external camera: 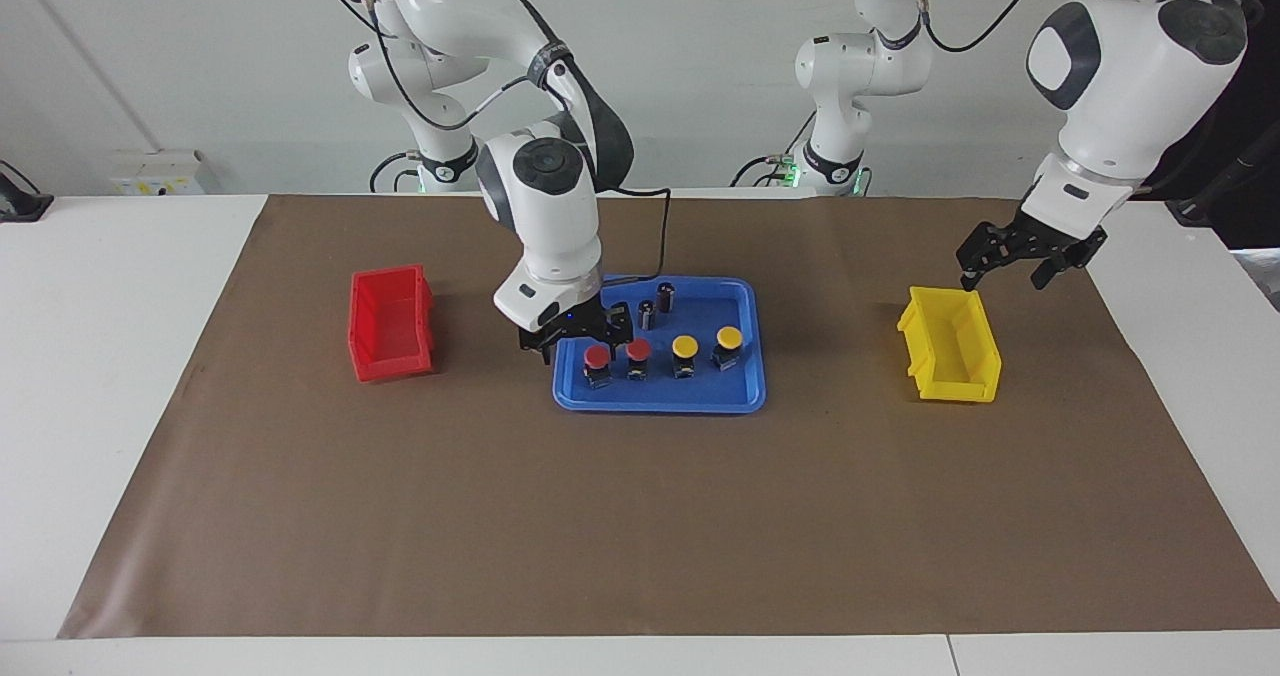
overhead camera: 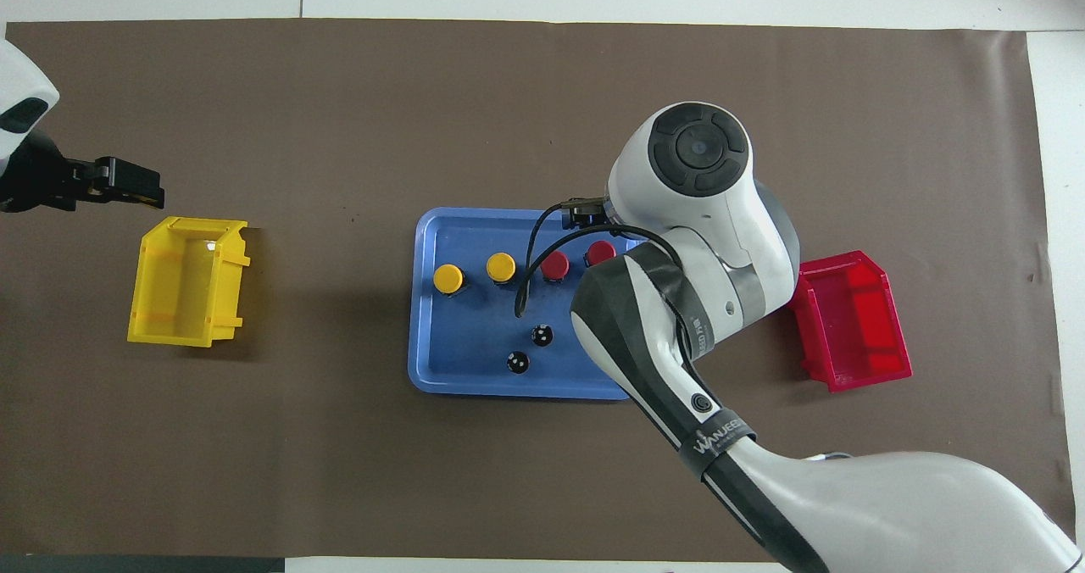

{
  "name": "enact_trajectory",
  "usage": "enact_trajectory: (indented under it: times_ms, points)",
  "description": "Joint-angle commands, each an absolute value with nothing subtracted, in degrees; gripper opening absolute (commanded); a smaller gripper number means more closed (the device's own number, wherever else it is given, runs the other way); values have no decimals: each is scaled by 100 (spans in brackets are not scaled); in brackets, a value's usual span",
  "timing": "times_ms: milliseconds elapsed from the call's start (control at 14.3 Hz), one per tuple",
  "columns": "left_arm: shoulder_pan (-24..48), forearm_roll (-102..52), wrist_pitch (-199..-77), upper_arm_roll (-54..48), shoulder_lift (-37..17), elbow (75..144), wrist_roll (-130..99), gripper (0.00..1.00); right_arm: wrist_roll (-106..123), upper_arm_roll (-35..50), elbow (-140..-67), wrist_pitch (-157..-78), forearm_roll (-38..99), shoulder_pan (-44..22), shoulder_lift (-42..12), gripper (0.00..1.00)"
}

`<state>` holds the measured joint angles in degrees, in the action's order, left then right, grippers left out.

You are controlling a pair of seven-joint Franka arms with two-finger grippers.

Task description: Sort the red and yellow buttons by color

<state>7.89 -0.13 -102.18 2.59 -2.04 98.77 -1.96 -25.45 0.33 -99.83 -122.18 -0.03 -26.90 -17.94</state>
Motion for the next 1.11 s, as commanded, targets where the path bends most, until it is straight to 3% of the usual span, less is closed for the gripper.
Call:
enact_trajectory:
  times_ms: [0, 279, 557, 976, 1045]
  points:
    - [1483, -26, -10563, 264, -324, 9993, -1165, 100, -2602, 53, -10309, -12664, 88, -2751, -1740, 94]
    - [2468, -79, -10907, 246, -668, 10098, -2372, 100, -2549, 53, -10467, -12902, 88, -2839, -1951, 86]
    - [3154, -88, -11723, 246, -624, 10844, -3216, 100, -2540, 53, -10529, -12867, 88, -2839, -1934, 81]
    - [3638, -88, -12338, 237, -808, 11205, -3806, 100, -2540, 53, -10661, -12858, 88, -2839, -1890, 60]
    - [3639, -88, -12453, 237, -817, 11328, -3806, 100, -2540, 61, -10696, -12850, 97, -2830, -1881, 53]
